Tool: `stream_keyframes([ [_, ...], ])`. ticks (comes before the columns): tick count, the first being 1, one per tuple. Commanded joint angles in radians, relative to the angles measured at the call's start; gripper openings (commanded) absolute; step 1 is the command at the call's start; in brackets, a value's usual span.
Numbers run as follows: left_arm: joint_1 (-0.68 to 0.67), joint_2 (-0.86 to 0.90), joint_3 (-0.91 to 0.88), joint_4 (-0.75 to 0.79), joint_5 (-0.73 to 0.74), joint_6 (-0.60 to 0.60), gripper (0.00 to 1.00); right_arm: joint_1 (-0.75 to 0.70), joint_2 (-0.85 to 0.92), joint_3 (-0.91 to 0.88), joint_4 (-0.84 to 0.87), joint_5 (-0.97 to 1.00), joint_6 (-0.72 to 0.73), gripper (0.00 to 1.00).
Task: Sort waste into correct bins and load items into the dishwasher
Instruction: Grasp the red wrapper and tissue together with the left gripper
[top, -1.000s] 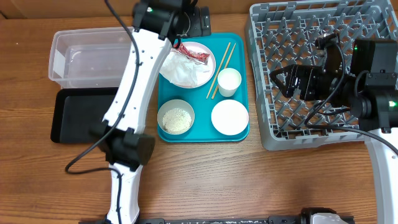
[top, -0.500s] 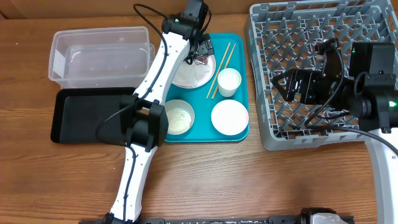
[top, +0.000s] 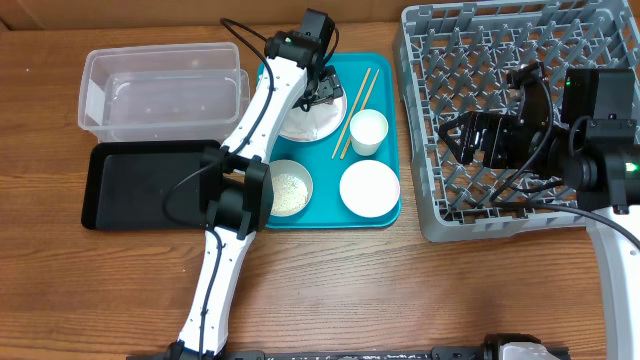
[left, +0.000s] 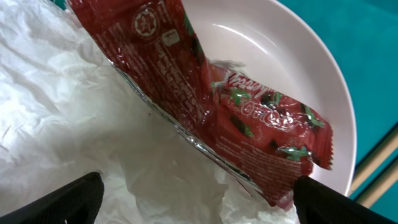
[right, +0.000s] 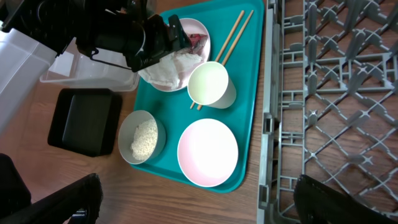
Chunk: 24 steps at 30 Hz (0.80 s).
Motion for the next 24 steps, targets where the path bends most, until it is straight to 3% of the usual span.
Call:
stream_keyframes([
  [1, 0.011, 0.014, -0.012, 0.012, 0.014, 0.005, 0.99, 0.005, -0.004, 0.026, -0.002, 0.01, -0.002, 1.0],
  [24, 0.008, 0.014, -0.115, 0.064, 0.083, 0.017, 0.94, 0.005, -0.004, 0.026, -0.016, 0.018, -0.003, 1.0],
])
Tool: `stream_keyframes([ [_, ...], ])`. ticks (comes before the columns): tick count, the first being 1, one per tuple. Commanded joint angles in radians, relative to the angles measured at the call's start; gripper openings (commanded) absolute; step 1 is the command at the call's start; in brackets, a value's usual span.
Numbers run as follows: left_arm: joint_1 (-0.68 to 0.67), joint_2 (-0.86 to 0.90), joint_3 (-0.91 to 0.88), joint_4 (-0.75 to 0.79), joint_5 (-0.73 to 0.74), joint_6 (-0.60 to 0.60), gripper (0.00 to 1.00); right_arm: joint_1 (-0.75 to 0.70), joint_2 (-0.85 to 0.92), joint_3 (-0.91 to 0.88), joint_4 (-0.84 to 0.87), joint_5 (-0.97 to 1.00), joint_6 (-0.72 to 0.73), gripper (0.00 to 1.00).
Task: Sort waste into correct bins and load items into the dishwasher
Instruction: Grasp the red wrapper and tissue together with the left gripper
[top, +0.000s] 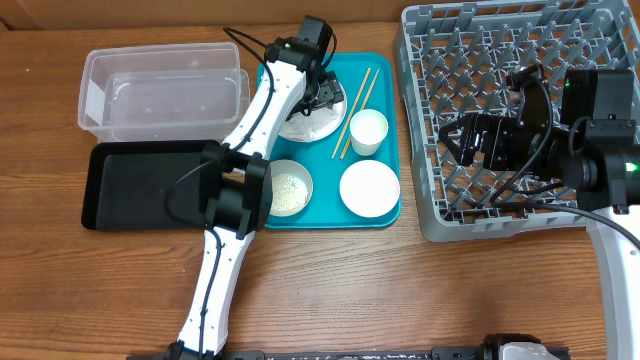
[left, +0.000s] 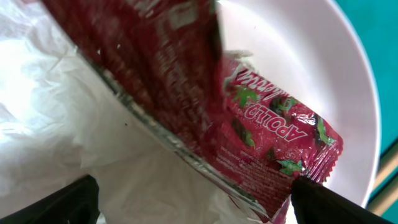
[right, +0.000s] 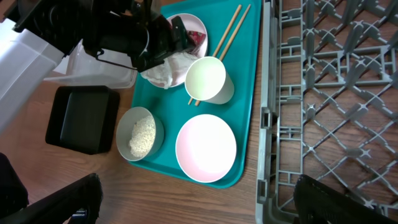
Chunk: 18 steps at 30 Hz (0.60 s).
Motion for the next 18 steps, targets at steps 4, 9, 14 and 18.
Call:
stream_keyframes([
  [4, 0.002, 0.014, -0.081, -0.022, 0.026, 0.011, 0.86, 0.005, -0.004, 0.026, 0.003, 0.01, -0.003, 1.0],
  [9, 0.002, 0.014, -0.125, -0.041, 0.025, 0.024, 0.42, 0.005, -0.004, 0.026, 0.003, 0.01, -0.002, 1.0],
  [14, 0.002, 0.011, -0.115, -0.048, 0.026, 0.109, 0.04, 0.005, -0.004, 0.026, 0.003, 0.01, -0.002, 1.0],
  [18, 0.007, 0.008, -0.05, -0.069, 0.072, 0.235, 0.04, 0.005, -0.004, 0.026, 0.007, 0.01, -0.002, 1.0],
])
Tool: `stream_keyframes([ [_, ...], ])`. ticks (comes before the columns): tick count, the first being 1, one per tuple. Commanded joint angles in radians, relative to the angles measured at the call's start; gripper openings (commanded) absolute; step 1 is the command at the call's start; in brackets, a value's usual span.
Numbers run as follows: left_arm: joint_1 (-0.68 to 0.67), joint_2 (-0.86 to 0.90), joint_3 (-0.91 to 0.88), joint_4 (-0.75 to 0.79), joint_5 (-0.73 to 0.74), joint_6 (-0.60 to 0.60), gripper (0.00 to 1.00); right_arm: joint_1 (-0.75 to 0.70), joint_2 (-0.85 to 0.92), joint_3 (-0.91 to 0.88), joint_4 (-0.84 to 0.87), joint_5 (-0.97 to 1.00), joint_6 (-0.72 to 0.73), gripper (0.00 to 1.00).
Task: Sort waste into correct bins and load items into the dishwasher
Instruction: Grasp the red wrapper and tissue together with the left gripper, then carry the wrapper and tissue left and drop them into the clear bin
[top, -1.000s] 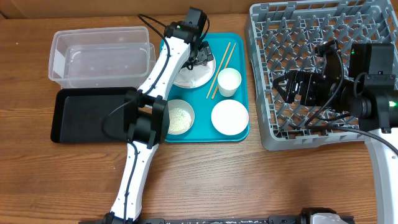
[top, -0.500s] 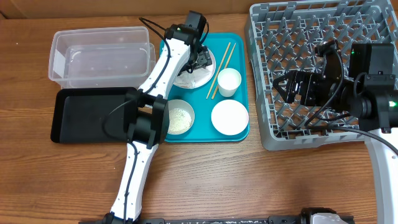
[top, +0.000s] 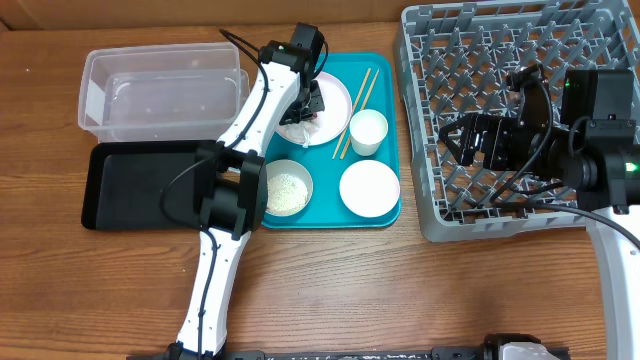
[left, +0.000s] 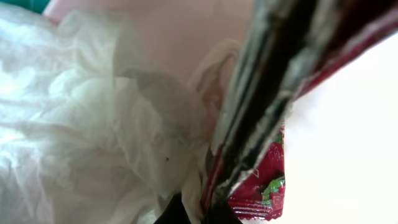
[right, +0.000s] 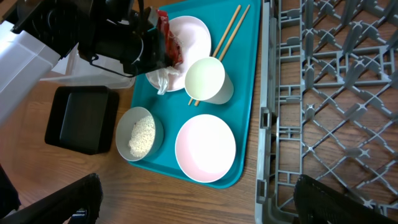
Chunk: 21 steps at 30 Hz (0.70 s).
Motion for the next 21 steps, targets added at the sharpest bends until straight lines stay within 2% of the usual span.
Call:
stream_keyframes([
  [1, -0.008, 0.037, 0.053, -0.031, 0.104, 0.154, 0.04, 0.005, -0.004, 0.026, 0.008, 0.007, -0.003, 1.0],
  [4, 0.003, 0.034, 0.202, -0.11, 0.119, 0.187, 0.04, 0.005, -0.004, 0.026, 0.008, 0.007, -0.003, 1.0],
  [11, 0.084, 0.033, 0.748, -0.472, 0.114, 0.269, 0.04, 0.005, -0.004, 0.026, 0.009, 0.007, -0.003, 1.0],
  [15, 0.158, -0.027, 0.758, -0.518, 0.126, 0.293, 0.04, 0.005, -0.004, 0.026, 0.018, 0.007, -0.003, 1.0],
  [21, 0.269, -0.036, 0.741, -0.518, 0.073, 0.216, 0.04, 0.005, -0.004, 0.026, 0.038, 0.006, -0.002, 1.0],
])
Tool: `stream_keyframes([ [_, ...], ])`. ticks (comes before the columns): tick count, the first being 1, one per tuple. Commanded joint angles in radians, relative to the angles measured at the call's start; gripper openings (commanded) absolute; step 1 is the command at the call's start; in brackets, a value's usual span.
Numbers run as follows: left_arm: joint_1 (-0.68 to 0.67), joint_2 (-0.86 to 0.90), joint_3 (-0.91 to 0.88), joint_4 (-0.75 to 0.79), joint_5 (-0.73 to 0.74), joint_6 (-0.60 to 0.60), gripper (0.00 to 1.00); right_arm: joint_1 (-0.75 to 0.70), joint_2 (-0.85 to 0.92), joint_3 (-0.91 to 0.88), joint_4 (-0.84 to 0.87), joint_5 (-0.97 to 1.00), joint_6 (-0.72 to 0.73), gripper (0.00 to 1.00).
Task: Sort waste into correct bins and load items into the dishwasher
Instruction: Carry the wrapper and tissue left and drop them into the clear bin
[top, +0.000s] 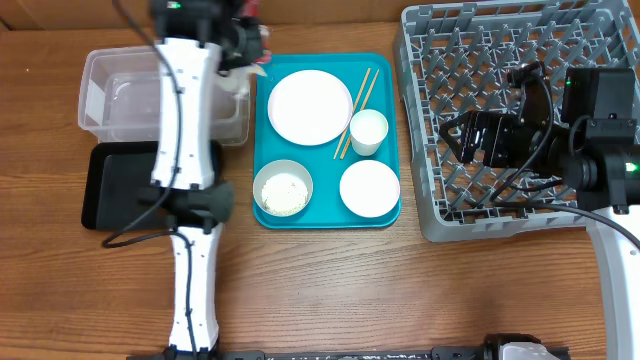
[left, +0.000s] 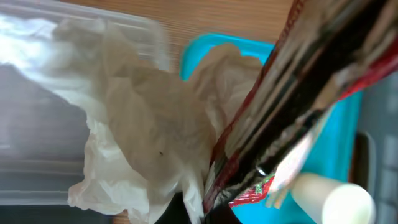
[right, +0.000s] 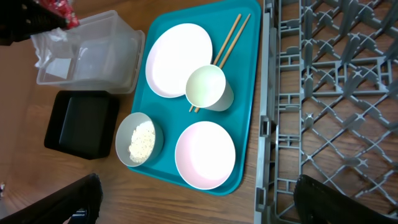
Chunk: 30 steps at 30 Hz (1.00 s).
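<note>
My left gripper (top: 247, 40) is shut on a red snack wrapper (left: 292, 93) and a crumpled white napkin (left: 140, 127), held together over the right end of the clear plastic bin (top: 160, 95). The white plate (top: 310, 107) on the teal tray (top: 385, 75) lies bare. On the tray are also a white cup (top: 368, 130), chopsticks (top: 357, 95), a bowl of rice (top: 283, 188) and a pale bowl (top: 369, 187). My right gripper (top: 470, 140) hangs open over the grey dish rack (top: 500, 60), holding nothing.
A black bin (top: 125, 185) sits in front of the clear bin, left of the tray. The rack fills the right side of the table. Bare wood runs along the front edge.
My left gripper, still shut on the wrapper and napkin, has gone from just above the plate to over the clear bin's right end. The plate is now bare. The right arm is still.
My left gripper was open around the wrapper and napkin on the plate, then lower on them. Then it was shut on both, just lifted off the plate. Now it holds them over the clear bin. The right gripper stayed open over the rack.
</note>
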Motion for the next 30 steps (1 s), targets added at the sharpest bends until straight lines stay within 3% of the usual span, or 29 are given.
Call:
stream_keyframes([
  [1, 0.063, 0.002, -0.021, -0.006, -0.081, -0.068, 0.04, 0.005, -0.004, 0.026, 0.011, 0.006, -0.002, 1.0],
  [6, 0.146, 0.002, -0.093, 0.025, -0.239, -0.212, 0.04, 0.005, -0.004, 0.026, 0.011, 0.006, -0.002, 1.0],
  [13, 0.216, 0.002, -0.333, 0.191, -0.217, -0.331, 0.05, 0.005, -0.004, 0.026, 0.011, 0.006, 0.002, 1.0],
  [16, 0.219, 0.002, -0.402, 0.203, -0.196, -0.328, 0.18, 0.005, -0.004, 0.026, 0.011, 0.006, 0.002, 1.0],
  [17, 0.219, 0.002, -0.413, 0.203, -0.196, -0.326, 0.4, 0.005, -0.004, 0.026, 0.011, 0.006, 0.002, 1.0],
  [18, 0.219, 0.002, -0.415, 0.203, -0.191, -0.308, 0.52, 0.005, -0.004, 0.026, 0.012, 0.006, 0.002, 1.0],
  [23, 0.221, -0.006, -0.354, 0.188, -0.132, -0.136, 0.82, 0.005, -0.004, 0.026, 0.012, 0.006, 0.001, 1.0],
  [25, 0.222, -0.015, -0.299, 0.158, -0.117, -0.085, 0.89, 0.005, -0.004, 0.026, 0.013, 0.006, 0.001, 1.0],
  [30, 0.221, -0.073, -0.144, 0.048, -0.117, 0.01, 0.92, 0.005, -0.004, 0.026, 0.014, 0.006, 0.001, 1.0],
])
